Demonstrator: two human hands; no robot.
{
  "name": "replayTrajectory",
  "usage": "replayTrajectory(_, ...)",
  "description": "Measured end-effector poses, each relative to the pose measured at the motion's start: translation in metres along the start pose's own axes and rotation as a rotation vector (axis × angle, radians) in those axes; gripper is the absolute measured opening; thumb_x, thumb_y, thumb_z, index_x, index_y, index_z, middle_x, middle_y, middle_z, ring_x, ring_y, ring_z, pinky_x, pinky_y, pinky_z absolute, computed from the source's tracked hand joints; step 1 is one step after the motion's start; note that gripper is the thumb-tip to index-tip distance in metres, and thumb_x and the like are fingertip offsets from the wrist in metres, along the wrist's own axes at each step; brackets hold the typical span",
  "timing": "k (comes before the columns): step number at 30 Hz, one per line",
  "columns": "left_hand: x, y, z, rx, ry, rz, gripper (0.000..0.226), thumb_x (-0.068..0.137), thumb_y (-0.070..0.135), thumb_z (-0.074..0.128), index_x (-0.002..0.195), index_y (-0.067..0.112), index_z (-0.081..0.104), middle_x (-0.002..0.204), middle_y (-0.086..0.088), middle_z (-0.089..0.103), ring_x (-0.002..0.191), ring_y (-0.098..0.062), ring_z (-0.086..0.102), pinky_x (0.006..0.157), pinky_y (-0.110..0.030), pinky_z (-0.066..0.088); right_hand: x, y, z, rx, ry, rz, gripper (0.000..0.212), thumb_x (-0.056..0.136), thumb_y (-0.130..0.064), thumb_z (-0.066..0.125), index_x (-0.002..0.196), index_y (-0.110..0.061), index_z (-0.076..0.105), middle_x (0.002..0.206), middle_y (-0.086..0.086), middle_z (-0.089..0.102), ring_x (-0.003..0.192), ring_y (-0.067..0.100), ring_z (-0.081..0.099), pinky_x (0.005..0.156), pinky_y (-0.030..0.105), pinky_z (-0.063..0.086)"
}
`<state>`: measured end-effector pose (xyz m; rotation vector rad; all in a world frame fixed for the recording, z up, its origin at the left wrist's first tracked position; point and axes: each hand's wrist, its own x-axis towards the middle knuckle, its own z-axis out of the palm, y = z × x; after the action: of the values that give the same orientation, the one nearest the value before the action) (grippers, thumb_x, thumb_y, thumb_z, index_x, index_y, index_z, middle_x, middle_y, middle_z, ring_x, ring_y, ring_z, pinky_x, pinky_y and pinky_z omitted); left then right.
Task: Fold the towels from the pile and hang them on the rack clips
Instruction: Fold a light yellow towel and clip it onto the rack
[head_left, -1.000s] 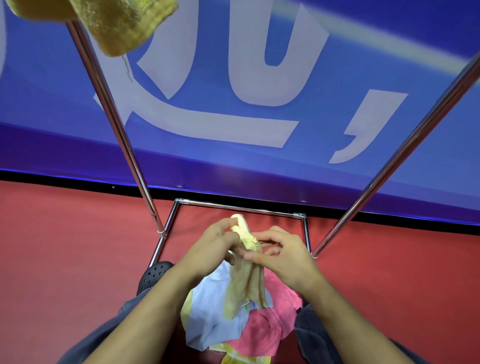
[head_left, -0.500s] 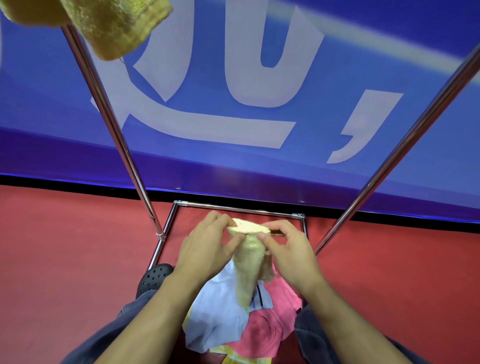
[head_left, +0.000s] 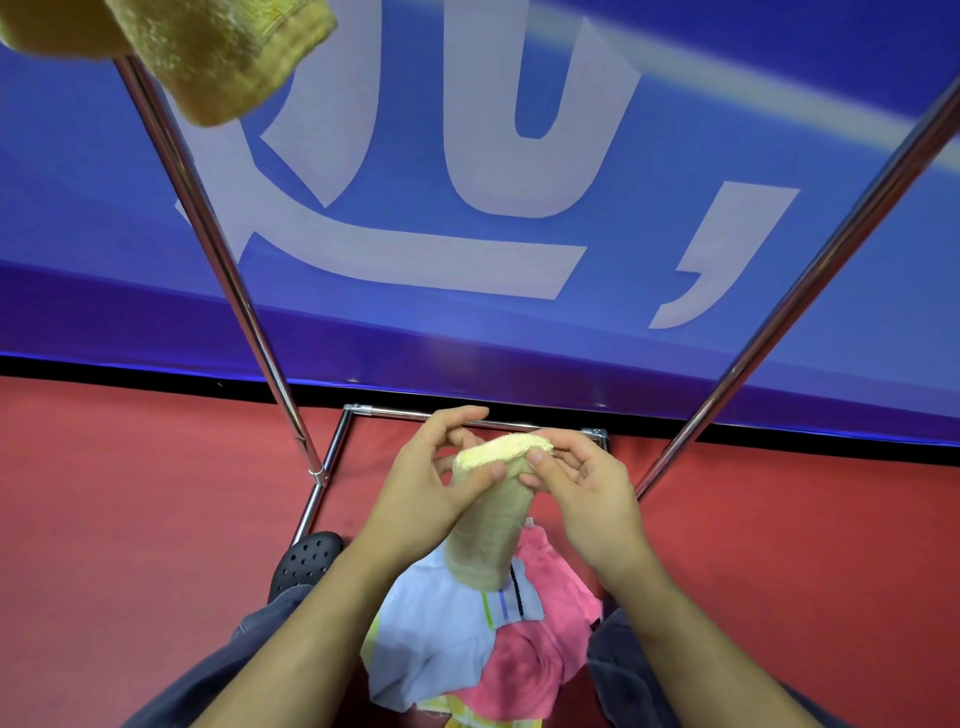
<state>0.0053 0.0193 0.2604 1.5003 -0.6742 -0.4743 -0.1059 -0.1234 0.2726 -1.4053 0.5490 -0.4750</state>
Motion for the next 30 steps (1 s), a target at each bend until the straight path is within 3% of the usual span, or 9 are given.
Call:
replayTrajectory(4, -0.002, 0.006, 0.002, -0.021, -0.044, -0.07, 0.053, 0.073, 0.024, 0.091, 0.121, 0.026, 0.069, 0.101, 0.016, 0.072, 0.094, -0.003, 0.067, 0.083, -0.017, 0.051, -0.005, -0.003, 0.004, 0.046, -0.071, 0.001, 0.018, 0.097, 0.003, 0.06, 0.102, -0.011, 0.07, 0.089, 0.009, 0.079, 0.084, 0.018, 0.077, 0.077, 0.023, 0.059)
replayTrajectory(8, -0.003, 0.003, 0.006, 0.015, -0.021, -0.093, 0.031, 0.08, 0.024, 0.086, 0.11, 0.022, 0.077, 0.108, 0.006, 0.077, 0.102, -0.013, 0.072, 0.089, -0.03, 0.056, -0.004, -0.001, 0.004, 0.06, -0.038, -0.02, 0.016, 0.098, -0.001, 0.061, 0.107, -0.009, 0.071, 0.094, 0.012, 0.079, 0.087, 0.024, 0.077, 0.084, 0.031, 0.059)
replayTrajectory(12, -0.005, 0.003, 0.014, 0.011, 0.024, -0.097, 0.027, 0.081, 0.031, 0.081, 0.106, 0.019, 0.079, 0.101, 0.006, 0.079, 0.097, -0.014, 0.073, 0.084, -0.026, 0.055, -0.001, 0.005, 0.004, 0.05, 0.001, -0.042, 0.016, 0.097, -0.006, 0.065, 0.105, -0.017, 0.075, 0.1, 0.016, 0.077, 0.095, 0.032, 0.075, 0.093, 0.043, 0.058)
replayTrajectory(17, -0.006, 0.01, 0.021, -0.022, 0.067, -0.072, 0.012, 0.085, 0.023, 0.079, 0.094, 0.017, 0.082, 0.09, 0.005, 0.08, 0.084, -0.006, 0.071, 0.074, -0.02, 0.053, 0.003, 0.007, 0.005, -0.019, 0.013, -0.108, 0.014, 0.097, -0.008, 0.066, 0.106, -0.016, 0.073, 0.095, 0.015, 0.077, 0.093, 0.027, 0.074, 0.085, 0.034, 0.057)
replayTrajectory(20, -0.006, 0.013, 0.021, -0.034, 0.083, -0.062, 0.012, 0.083, 0.026, 0.079, 0.093, 0.02, 0.082, 0.09, 0.003, 0.08, 0.085, -0.01, 0.072, 0.076, -0.027, 0.056, 0.002, 0.004, 0.006, 0.003, -0.026, -0.124, 0.017, 0.097, -0.002, 0.063, 0.11, -0.011, 0.069, 0.091, 0.014, 0.076, 0.089, 0.02, 0.072, 0.08, 0.026, 0.055)
replayTrajectory(24, -0.006, 0.013, 0.016, 0.024, 0.05, -0.046, 0.017, 0.085, 0.028, 0.08, 0.101, 0.023, 0.082, 0.094, 0.004, 0.08, 0.094, -0.022, 0.075, 0.083, -0.039, 0.057, 0.007, 0.002, -0.003, -0.01, -0.153, -0.087, 0.045, 0.09, -0.005, 0.072, 0.132, -0.017, 0.06, 0.122, 0.003, 0.072, 0.115, 0.018, 0.067, 0.093, 0.027, 0.053)
replayTrajectory(27, -0.005, 0.014, 0.012, 0.067, -0.004, -0.047, 0.019, 0.086, 0.025, 0.081, 0.104, 0.023, 0.082, 0.095, 0.008, 0.08, 0.095, -0.016, 0.075, 0.083, -0.035, 0.058, 0.012, 0.002, -0.017, -0.039, -0.267, -0.042, 0.073, 0.082, -0.017, 0.077, 0.147, -0.027, 0.045, 0.146, -0.005, 0.059, 0.134, 0.031, 0.054, 0.115, 0.049, 0.04)
replayTrajectory(30, -0.003, 0.015, 0.012, 0.099, -0.011, -0.026, 0.015, 0.086, 0.021, 0.08, 0.102, 0.022, 0.082, 0.088, 0.009, 0.079, 0.082, -0.006, 0.072, 0.073, -0.023, 0.054, 0.011, 0.0, -0.023, -0.12, -0.375, -0.022, 0.084, 0.082, -0.007, 0.076, 0.153, -0.029, 0.037, 0.152, -0.009, 0.052, 0.143, 0.022, 0.046, 0.122, 0.056, 0.027)
